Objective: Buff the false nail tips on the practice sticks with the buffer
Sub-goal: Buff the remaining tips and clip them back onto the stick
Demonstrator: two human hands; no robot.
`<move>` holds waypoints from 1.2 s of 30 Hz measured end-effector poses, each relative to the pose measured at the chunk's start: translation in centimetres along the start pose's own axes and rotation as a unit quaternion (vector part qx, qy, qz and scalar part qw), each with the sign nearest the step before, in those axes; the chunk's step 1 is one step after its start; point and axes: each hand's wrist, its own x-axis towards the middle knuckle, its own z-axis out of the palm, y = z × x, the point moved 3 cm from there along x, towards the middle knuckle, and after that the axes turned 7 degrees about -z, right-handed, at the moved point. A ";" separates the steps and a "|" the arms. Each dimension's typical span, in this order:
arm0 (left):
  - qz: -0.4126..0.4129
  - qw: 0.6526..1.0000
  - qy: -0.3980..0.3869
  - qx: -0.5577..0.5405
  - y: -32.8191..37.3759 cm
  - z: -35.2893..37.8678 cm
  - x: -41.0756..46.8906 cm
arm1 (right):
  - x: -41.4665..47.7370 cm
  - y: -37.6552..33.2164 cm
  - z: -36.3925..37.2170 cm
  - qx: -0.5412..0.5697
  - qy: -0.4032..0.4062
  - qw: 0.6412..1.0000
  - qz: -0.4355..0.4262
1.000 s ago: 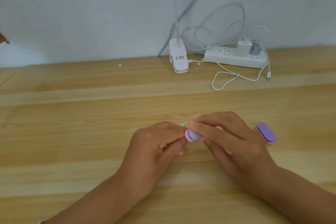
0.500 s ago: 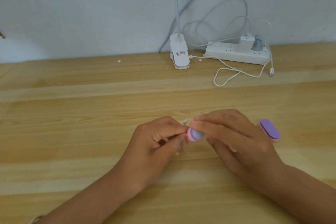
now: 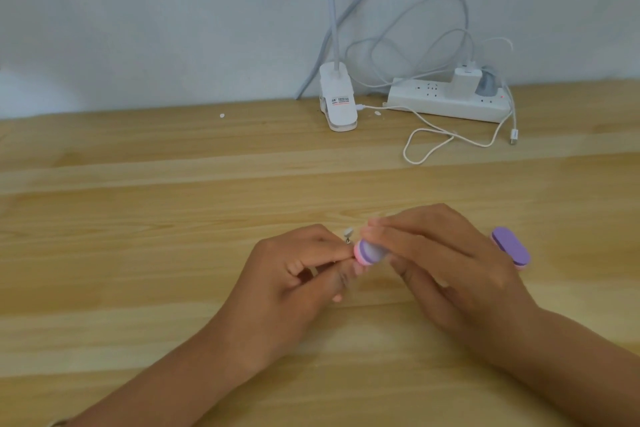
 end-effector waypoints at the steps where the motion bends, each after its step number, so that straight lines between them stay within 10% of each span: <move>1: 0.001 1.000 0.000 -0.001 0.0 0.0 0.0 | -0.1 -0.1 0.1 0.002 0.002 1.000 0.002; 36: -0.027 0.998 -0.019 -0.060 -0.1 -0.1 -0.1 | 0.2 -0.1 -0.2 -0.001 -0.001 1.000 -0.015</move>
